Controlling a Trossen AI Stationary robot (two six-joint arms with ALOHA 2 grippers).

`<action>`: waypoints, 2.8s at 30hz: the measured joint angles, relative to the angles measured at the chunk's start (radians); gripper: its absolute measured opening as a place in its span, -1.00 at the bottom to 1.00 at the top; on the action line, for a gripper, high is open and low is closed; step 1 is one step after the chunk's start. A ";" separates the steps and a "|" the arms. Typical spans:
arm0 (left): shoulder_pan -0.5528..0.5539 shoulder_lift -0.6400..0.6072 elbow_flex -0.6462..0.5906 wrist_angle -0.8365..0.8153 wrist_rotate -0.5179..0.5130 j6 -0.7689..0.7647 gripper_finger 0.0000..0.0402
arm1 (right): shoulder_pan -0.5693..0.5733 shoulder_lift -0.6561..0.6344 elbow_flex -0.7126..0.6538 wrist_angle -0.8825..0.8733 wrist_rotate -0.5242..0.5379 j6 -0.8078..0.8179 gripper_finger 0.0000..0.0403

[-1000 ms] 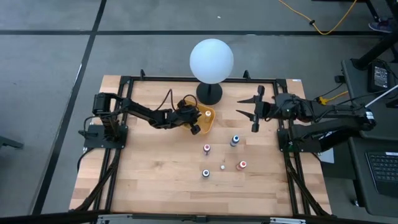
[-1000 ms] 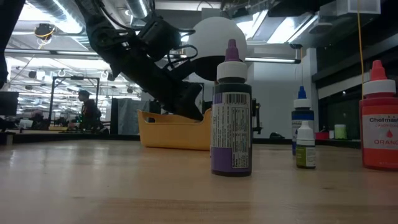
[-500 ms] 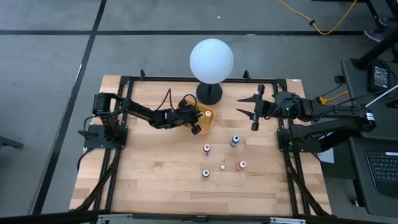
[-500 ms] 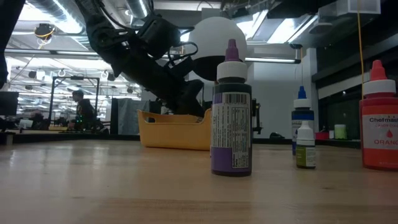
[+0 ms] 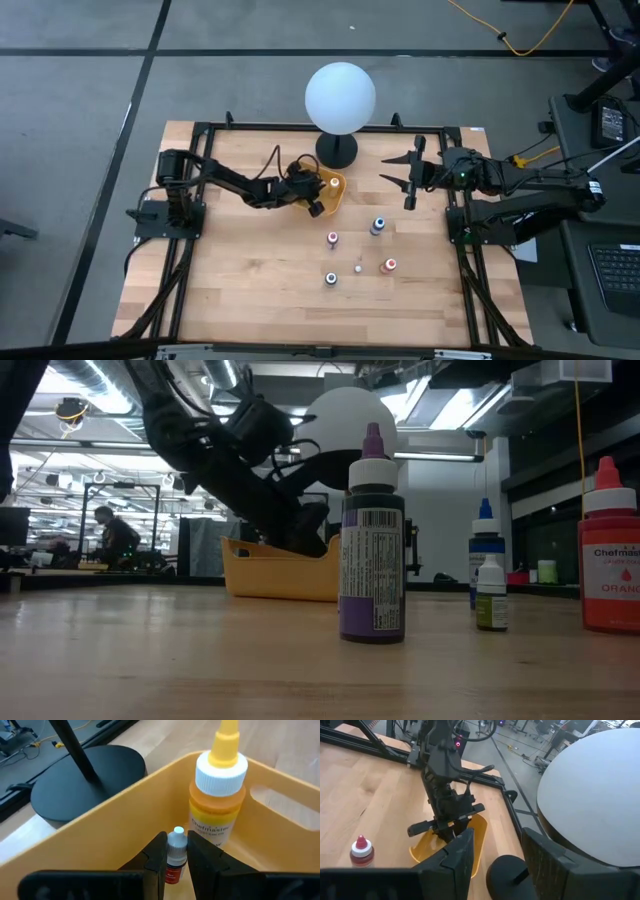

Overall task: Pick & Place food coloring
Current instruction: Put the small red food coloring bottle into the yellow bin, then put the small green food coloring bottle into the yellow bin

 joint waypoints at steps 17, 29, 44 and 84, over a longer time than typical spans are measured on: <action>0.015 0.011 0.019 0.003 0.001 0.008 -0.71 | 0.000 0.000 0.000 -0.001 -0.026 0.008 -0.18; 0.008 0.011 0.019 0.002 0.001 -0.003 -0.71 | 0.000 0.000 0.000 -0.001 -0.026 0.000 -0.18; 0.005 0.069 0.056 0.010 0.002 0.008 -0.71 | 0.000 0.000 0.000 -0.001 -0.038 0.003 -0.18; 0.007 0.025 0.070 -0.113 -0.051 0.062 -0.39 | 0.000 0.000 0.000 -0.009 -0.051 0.004 -0.18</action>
